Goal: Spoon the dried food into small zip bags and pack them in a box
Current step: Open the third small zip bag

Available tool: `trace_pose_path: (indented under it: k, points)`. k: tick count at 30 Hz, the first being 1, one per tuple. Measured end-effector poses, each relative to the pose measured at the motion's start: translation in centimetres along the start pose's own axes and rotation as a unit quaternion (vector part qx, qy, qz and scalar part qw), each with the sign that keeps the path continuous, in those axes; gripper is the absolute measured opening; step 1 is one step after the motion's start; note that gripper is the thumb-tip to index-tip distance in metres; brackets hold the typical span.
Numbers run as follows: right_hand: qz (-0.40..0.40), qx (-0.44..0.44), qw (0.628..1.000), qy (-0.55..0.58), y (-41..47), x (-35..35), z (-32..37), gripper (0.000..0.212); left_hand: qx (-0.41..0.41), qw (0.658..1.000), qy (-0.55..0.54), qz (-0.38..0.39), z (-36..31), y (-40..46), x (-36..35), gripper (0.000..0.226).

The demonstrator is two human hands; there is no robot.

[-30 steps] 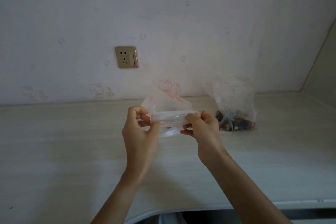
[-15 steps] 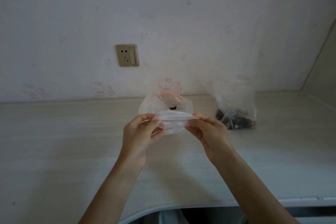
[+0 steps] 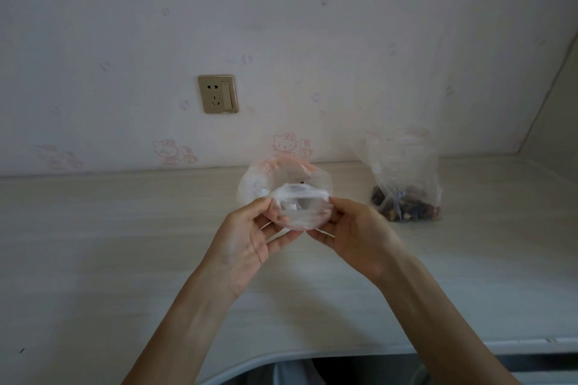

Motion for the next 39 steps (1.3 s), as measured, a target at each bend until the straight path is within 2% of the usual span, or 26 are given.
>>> trace_pose_path:
  k: [2, 5, 7, 8, 10, 12, 13, 17, 19, 22, 25, 27, 29, 30, 32, 33, 35, 37, 39]
  points:
    - [-0.009, -0.01, 1.0, -0.018, 0.0, -0.2, 0.2, 0.039, 0.016, 1.0, -0.002, -0.019, -0.2, -0.1, -0.1, 0.01]
    - [0.001, -0.025, 1.0, 0.015, 0.1, -0.1, 0.4, 0.05, 0.057, 0.996, -0.052, -0.033, -0.4, -0.3, -0.1, 0.009]
    - [0.017, -0.029, 0.999, 0.021, 0.0, 0.0, 0.4, 0.053, 0.064, 0.996, -0.054, -0.014, -0.4, -0.6, -0.3, 0.013]
    - [0.026, -0.025, 0.999, 0.014, -0.1, 0.0, 0.4, 0.053, 0.051, 0.999, -0.017, -0.005, -0.4, -0.7, -0.4, 0.014]
    - [0.049, -0.006, 0.998, -0.027, -0.3, 0.0, 0.3, 0.053, -0.024, 0.99, 0.136, -0.012, -0.3, -0.7, -0.5, 0.014]
    - [0.065, 0.021, 0.994, -0.084, -0.5, -0.1, 0.0, 0.053, -0.131, 0.948, 0.283, -0.063, 0.0, -0.9, -0.6, 0.026]
    - [0.058, 0.032, 0.992, -0.109, -0.5, -0.3, -0.2, 0.049, -0.171, 0.928, 0.318, -0.093, 0.2, -0.8, -0.6, 0.034]
    - [-0.03, 0.058, 0.989, -0.131, -0.3, -1.2, -0.8, 0.026, -0.252, 0.874, 0.388, -0.149, 0.9, -0.8, -1.0, 0.031]
    - [-0.069, 0.063, 0.988, -0.121, -0.1, -1.5, -0.9, 0.024, -0.28, 0.85, 0.418, -0.155, 1.2, -0.8, -1.0, 0.034]
    - [-0.112, 0.053, 0.978, -0.169, 0.1, -1.9, -0.9, 0.022, -0.329, 0.813, 0.453, -0.16, 1.3, -0.5, -0.9, 0.019]
    - [-0.14, 0.044, 0.953, -0.264, 0.1, -2.0, -0.6, 0.02, -0.376, 0.746, 0.527, -0.156, 0.9, -0.7, -0.6, 0.017]
    - [-0.161, 0.049, 0.939, -0.301, 0.1, -1.8, -0.2, 0.016, -0.421, 0.652, 0.617, -0.128, 0.8, -1.1, -0.3, 0.038]
    - [-0.173, 0.057, 0.921, -0.343, 0.2, -1.6, 0.2, 0.009, -0.462, 0.552, 0.691, -0.061, 0.8, -1.2, -0.4, 0.052]
    - [-0.175, 0.064, 0.913, -0.364, 0.2, -1.7, 0.3, 0.008, -0.475, 0.517, 0.712, -0.022, 0.7, -1.2, -0.6, 0.051]
    - [-0.182, 0.087, 0.893, -0.401, 0.1, -1.6, 0.4, 0.008, -0.468, 0.474, 0.744, 0.046, 0.6, -1.2, -1.0, 0.05]
    - [-0.191, 0.106, 0.879, -0.423, 0.1, -1.5, 0.4, 0.01, -0.453, 0.467, 0.757, 0.068, 0.5, -1.1, -1.0, 0.05]
    - [-0.208, 0.161, 0.831, -0.49, -0.1, -1.2, 0.6, 0.016, -0.413, 0.487, 0.766, 0.076, 0.1, -1.0, -0.7, 0.05]
    - [-0.206, 0.23, 0.765, -0.565, -0.4, -0.9, 0.6, 0.026, -0.371, 0.523, 0.766, 0.043, -0.2, -0.9, -0.6, 0.046]
    - [-0.179, 0.302, 0.712, -0.608, -0.9, -1.0, 0.6, 0.036, -0.335, 0.529, 0.78, 0.016, -0.5, -0.7, -0.9, 0.042]
Point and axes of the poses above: each hand's wrist, its own y-axis towards the middle knuckle, its own x-axis out of the back of the hand, z = x × y, the point moved 1 cm from there along y, towards the middle knuckle, and after that the axes turned 14 degrees about -y, right-handed, at the moved point
